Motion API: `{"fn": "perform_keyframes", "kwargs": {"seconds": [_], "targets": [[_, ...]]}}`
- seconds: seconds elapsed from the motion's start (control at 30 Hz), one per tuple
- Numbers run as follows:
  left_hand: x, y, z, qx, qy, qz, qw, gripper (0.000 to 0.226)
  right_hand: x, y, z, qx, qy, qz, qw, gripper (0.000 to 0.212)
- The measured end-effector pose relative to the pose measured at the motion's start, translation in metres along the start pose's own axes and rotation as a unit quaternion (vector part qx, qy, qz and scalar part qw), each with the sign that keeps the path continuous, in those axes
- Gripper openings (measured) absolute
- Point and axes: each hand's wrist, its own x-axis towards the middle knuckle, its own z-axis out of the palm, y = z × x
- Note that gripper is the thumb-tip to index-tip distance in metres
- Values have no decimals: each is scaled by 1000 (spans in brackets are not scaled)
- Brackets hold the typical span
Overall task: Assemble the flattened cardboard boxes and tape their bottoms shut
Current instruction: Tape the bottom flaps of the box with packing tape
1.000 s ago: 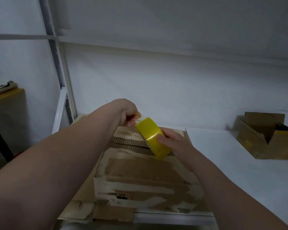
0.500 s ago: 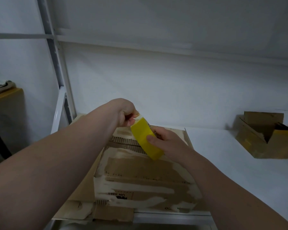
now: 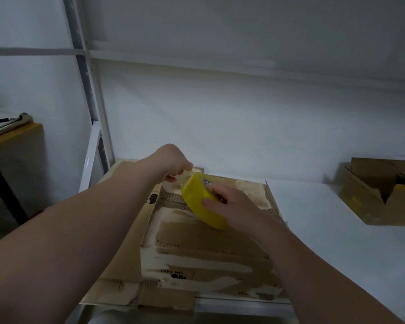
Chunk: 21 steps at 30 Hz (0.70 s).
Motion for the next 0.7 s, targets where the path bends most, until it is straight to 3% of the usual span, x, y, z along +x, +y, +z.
{"fn": "perform_keyframes", "kwargs": {"seconds": [0.13,0.23,0.33,0.47,0.7], "targets": [[-2,1,6,141,49,98,984,17,2,0,1,2,0,7,1000,23],[-1,7,11,210,67,122,968,16,3,1,0,9,6,11,1000,28],[2,8,11,166,14,100,981,22,4,4,-1,17,4,12,1000,26],[-1,0,3,48,-21,68,996,11,4,5,-1,15,-5,2,1000,29],[-2,-16,6,32,20,64,997,13,2,21,1,-43,30,15,999,31]]}}
